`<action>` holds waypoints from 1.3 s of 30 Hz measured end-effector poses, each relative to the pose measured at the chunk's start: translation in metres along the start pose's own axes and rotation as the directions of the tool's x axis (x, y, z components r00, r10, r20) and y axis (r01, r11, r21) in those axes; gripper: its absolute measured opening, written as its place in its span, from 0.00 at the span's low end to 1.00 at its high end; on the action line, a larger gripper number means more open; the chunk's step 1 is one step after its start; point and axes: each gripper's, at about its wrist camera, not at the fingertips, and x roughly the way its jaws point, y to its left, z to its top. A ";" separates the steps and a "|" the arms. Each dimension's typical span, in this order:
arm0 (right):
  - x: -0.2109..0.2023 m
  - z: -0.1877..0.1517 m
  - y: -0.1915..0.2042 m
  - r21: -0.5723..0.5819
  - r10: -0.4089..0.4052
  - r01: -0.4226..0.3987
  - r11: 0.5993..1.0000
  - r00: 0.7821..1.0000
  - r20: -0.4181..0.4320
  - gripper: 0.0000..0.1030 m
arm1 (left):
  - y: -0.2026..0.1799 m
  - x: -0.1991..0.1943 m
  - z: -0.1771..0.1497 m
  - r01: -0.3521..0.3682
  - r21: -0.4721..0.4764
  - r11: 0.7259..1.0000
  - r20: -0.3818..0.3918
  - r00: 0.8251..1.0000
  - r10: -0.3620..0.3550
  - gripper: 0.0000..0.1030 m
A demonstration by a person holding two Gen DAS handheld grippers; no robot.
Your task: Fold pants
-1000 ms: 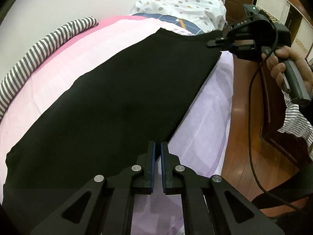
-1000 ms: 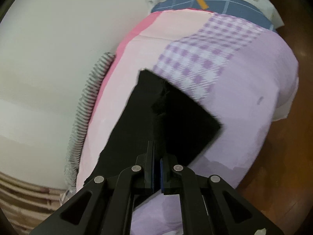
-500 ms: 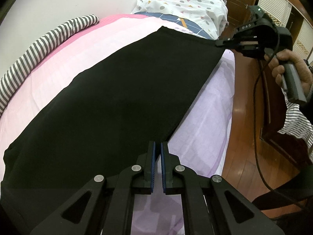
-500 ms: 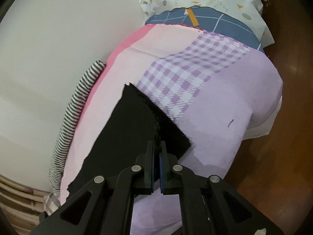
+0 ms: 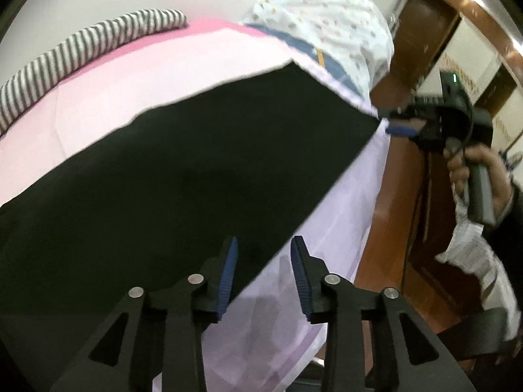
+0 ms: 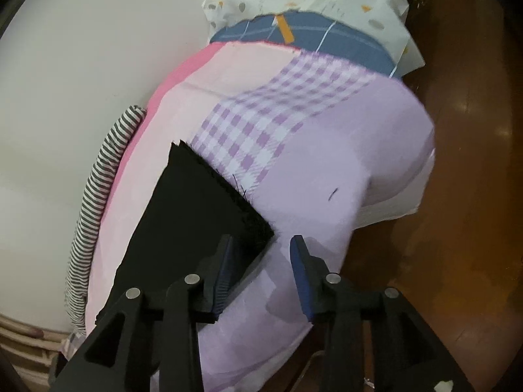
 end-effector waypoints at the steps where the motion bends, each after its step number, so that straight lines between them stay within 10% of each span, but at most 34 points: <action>1: -0.004 0.000 0.002 -0.006 -0.009 0.009 1.000 1.000 0.006 0.33 | 0.006 -0.010 0.001 0.012 -0.022 1.000 0.028 1.000 -0.012 0.44; 10: 0.001 -0.011 0.120 -0.328 0.076 -0.097 0.940 0.994 -0.075 0.33 | 0.096 -0.104 -0.023 -0.142 -0.255 0.956 0.221 0.954 0.201 0.51; 23: 0.115 -0.129 0.367 -0.674 0.096 -0.429 0.601 0.876 -0.472 0.34 | 0.231 -0.211 -0.136 -0.363 -0.605 0.709 0.140 0.828 0.544 0.51; 29: 0.154 -0.200 0.439 -0.701 0.033 -0.579 0.415 0.780 -0.625 0.36 | 0.254 -0.221 -0.187 -0.350 -0.698 0.624 0.080 0.828 0.554 0.51; 39: 0.203 -0.255 0.473 -0.745 -0.110 -0.588 0.315 0.757 -0.644 0.36 | 0.268 -0.224 -0.212 -0.328 -0.741 0.586 0.058 0.838 0.542 0.51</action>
